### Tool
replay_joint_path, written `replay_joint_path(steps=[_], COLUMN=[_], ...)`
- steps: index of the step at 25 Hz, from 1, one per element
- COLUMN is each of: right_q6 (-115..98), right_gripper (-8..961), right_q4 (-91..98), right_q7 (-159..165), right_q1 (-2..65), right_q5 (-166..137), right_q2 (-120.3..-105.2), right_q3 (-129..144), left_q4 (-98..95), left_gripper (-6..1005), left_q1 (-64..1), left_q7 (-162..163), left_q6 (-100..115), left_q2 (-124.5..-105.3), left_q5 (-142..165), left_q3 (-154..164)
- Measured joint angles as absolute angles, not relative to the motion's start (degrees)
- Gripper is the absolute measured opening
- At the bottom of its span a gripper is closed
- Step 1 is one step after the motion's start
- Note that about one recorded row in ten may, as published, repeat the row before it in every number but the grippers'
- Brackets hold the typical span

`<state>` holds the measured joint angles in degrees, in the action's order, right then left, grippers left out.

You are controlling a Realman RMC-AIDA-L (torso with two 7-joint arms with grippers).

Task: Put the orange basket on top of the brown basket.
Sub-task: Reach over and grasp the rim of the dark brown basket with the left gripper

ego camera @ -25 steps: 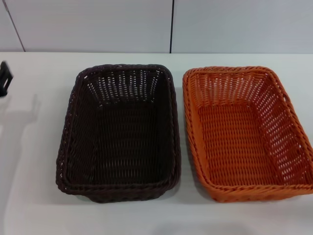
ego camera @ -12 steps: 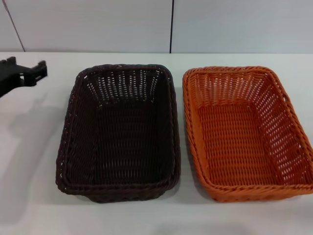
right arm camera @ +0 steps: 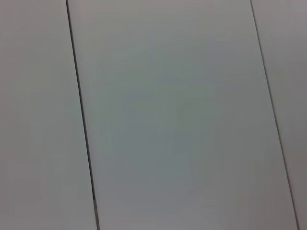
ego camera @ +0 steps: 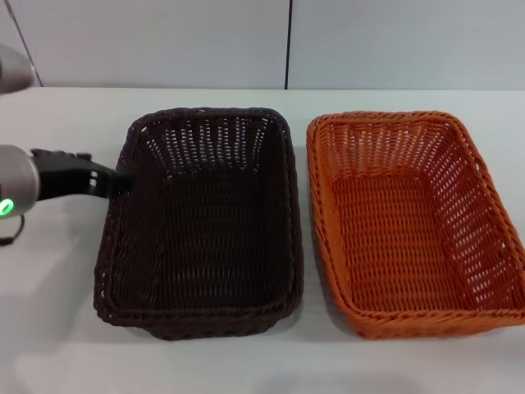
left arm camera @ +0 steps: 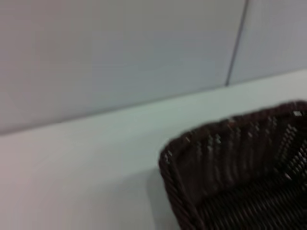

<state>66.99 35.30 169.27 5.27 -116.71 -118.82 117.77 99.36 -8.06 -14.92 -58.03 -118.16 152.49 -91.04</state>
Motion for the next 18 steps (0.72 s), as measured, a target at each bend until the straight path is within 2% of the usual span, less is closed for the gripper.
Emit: replay_joint_path(steps=[18], right_q6=[67.03], right_gripper=[833], right_q4=[34.80], right_q7=[169.28], right_q1=[4.88], right_q5=[-116.72], right_q2=[-118.86], right_q3=[117.93], left_q4=[91.84], left_gripper=[703], left_q1=[-11.50], left_q7=[-13.58], left_q6=[-58.97], left_q2=[-118.31], left_q5=[154.61], left_q3=[-89.00])
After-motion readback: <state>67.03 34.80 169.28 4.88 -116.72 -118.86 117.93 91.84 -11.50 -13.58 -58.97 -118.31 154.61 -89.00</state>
